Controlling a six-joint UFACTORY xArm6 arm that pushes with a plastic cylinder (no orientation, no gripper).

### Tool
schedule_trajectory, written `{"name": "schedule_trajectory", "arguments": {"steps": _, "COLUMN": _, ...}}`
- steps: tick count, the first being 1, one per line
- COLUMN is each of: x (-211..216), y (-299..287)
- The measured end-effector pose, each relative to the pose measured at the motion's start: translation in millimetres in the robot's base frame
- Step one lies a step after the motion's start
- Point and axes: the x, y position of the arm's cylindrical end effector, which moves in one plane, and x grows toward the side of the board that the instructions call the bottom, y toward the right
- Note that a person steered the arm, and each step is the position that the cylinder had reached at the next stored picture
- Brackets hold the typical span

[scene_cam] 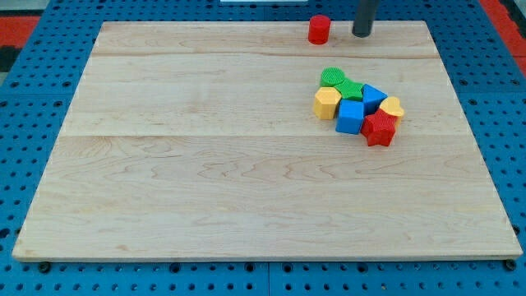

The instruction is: Slide the red circle diagonally top left to the green circle

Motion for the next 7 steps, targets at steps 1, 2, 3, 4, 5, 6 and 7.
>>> {"name": "schedule_trajectory", "arguments": {"steps": 1, "x": -2, "y": -51}}
{"name": "schedule_trajectory", "arguments": {"steps": 2, "x": -18, "y": -63}}
{"name": "schedule_trajectory", "arguments": {"steps": 3, "x": -28, "y": -62}}
{"name": "schedule_trajectory", "arguments": {"steps": 4, "x": -23, "y": -99}}
{"name": "schedule_trajectory", "arguments": {"steps": 5, "x": -18, "y": -134}}
{"name": "schedule_trajectory", "arguments": {"steps": 6, "x": -17, "y": -151}}
{"name": "schedule_trajectory", "arguments": {"steps": 7, "x": -17, "y": -131}}
